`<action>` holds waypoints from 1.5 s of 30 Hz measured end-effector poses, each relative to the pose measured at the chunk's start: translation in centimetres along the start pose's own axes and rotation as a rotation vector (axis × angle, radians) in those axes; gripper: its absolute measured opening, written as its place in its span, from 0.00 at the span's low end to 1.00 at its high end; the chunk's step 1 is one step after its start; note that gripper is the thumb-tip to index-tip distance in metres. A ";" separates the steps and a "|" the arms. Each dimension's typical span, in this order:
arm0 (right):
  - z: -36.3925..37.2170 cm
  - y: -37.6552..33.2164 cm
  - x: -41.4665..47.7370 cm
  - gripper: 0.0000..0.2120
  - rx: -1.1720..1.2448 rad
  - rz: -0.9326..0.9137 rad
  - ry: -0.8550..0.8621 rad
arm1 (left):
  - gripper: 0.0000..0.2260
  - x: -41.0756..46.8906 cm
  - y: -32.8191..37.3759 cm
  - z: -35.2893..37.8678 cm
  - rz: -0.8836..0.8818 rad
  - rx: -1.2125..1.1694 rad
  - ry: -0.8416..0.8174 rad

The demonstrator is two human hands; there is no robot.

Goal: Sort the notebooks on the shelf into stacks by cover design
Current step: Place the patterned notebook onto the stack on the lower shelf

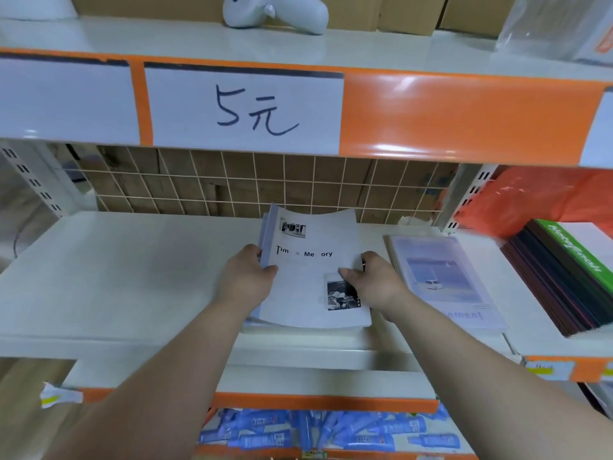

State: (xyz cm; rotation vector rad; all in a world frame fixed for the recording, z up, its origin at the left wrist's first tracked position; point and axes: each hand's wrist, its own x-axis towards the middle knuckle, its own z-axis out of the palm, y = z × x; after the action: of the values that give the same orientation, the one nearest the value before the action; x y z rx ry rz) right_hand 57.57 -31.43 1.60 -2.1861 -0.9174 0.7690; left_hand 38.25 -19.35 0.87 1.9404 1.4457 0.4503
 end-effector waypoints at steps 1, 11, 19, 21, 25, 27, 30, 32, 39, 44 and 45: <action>0.0 0.2 0.0 0.17 -0.011 0.003 0.004 | 0.10 0.0 -0.1 0.0 0.007 0.015 -0.005; 0.5 0.7 0.1 0.21 -0.118 -0.010 0.056 | 0.15 -0.3 -0.9 0.6 0.087 0.212 0.019; 1.1 0.9 0.2 0.25 -0.183 -0.016 0.077 | 0.15 -0.5 -1.2 0.3 0.098 0.306 0.034; 1.2 1.0 0.3 0.26 -0.200 -0.014 0.079 | 0.15 -0.6 -1.3 0.3 0.097 0.309 0.031; 1.5 1.2 0.3 0.25 -0.200 -0.007 0.072 | 0.15 -0.6 -1.5 0.3 0.098 0.303 0.034; 1.5 1.2 0.4 0.25 -0.204 -0.005 0.075 | 0.15 -0.6 -1.6 0.4 0.098 0.299 0.046; 1.5 1.1 0.4 0.26 -0.228 -0.008 0.077 | 0.15 -0.5 -1.6 0.5 0.090 0.309 0.052; 1.6 1.0 0.4 0.24 -0.256 -0.010 0.070 | 0.15 -0.5 -1.6 0.5 0.075 0.308 0.041; 1.5 0.9 0.4 0.17 -0.307 -0.001 0.050 | 0.15 -0.2 -1.7 0.2 0.057 0.269 0.019; 1.6 0.7 0.4 0.16 -0.313 0.002 0.050 | 0.16 -0.1 -1.7 0.2 0.030 0.249 0.012; 1.6 0.7 0.4 0.16 -0.313 0.000 0.049 | 0.16 -0.1 -1.8 0.1 0.027 0.245 0.012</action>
State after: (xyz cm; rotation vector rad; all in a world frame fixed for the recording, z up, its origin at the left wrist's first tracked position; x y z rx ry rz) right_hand 56.94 -31.02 0.04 -2.4616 -1.0716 0.6007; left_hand 37.07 -19.15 -0.41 2.1541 1.5439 0.3093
